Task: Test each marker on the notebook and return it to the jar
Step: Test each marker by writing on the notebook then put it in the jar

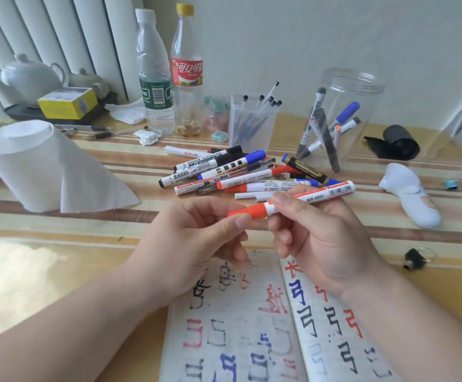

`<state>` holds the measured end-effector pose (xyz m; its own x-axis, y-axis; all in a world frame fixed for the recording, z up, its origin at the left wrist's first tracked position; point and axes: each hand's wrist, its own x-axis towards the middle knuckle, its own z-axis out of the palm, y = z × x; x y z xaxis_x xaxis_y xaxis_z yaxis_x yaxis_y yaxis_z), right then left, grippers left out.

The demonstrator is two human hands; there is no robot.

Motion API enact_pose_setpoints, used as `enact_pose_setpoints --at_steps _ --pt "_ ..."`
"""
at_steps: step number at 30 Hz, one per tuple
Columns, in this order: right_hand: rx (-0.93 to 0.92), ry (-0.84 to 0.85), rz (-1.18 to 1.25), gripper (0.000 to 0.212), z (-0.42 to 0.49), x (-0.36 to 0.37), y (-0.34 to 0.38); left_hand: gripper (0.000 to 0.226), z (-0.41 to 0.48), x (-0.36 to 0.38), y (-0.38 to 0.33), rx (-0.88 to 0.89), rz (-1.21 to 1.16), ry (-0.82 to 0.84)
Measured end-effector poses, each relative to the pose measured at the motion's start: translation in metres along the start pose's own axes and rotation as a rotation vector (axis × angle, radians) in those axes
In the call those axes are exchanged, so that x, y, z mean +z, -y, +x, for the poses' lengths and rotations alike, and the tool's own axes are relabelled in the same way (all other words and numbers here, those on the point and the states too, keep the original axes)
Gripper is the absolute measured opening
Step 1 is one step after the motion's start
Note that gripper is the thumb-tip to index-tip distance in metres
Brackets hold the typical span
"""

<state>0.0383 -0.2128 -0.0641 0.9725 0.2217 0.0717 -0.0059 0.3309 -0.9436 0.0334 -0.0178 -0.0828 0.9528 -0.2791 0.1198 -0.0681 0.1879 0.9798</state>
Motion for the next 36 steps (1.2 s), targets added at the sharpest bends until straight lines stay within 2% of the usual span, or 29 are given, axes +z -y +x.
enact_pose_setpoints --at_steps 4,7,9,11,15,19,24,27,29,32,36 --pt "0.064 -0.014 0.055 0.014 -0.002 0.007 0.001 0.023 -0.004 0.005 -0.002 0.148 0.115 -0.103" --pt "0.131 -0.055 0.073 0.03 0.001 0.008 0.001 0.018 -0.008 0.005 -0.003 0.266 0.362 -0.152" --pt "0.148 -0.054 0.078 0.023 0.002 0.011 0.0 0.017 -0.009 0.005 -0.004 0.324 0.481 -0.166" --pt "0.131 -0.072 0.053 0.022 0.004 0.011 -0.001 0.012 -0.007 0.006 -0.006 0.308 0.497 -0.167" --pt "0.01 -0.156 -0.005 0.028 0.01 0.006 -0.003 0.012 0.002 0.007 -0.005 0.185 0.584 -0.172" --pt "-0.155 -0.283 0.084 0.012 0.011 -0.002 0.001 0.019 0.005 0.004 -0.003 0.128 0.66 -0.185" --pt "-0.337 -0.282 -0.253 0.005 0.0 0.003 0.007 0.056 0.004 0.003 -0.004 0.237 0.783 -0.255" --pt "-0.433 -0.314 -0.382 0.002 -0.004 0.011 0.017 0.033 0.002 0.004 -0.008 0.39 0.936 -0.216" --pt "-0.493 -0.357 -0.42 0.006 -0.003 0.013 0.03 0.02 0.0 0.007 -0.009 0.382 1.001 -0.177" --pt "-0.564 -0.467 -0.547 0.01 0.006 0.008 0.059 0.025 -0.001 0.009 -0.009 0.248 0.94 -0.127" --pt "-0.603 -0.694 -0.618 0.013 0.035 -0.007 0.108 0.034 -0.003 0.004 -0.015 0.203 0.804 -0.12"
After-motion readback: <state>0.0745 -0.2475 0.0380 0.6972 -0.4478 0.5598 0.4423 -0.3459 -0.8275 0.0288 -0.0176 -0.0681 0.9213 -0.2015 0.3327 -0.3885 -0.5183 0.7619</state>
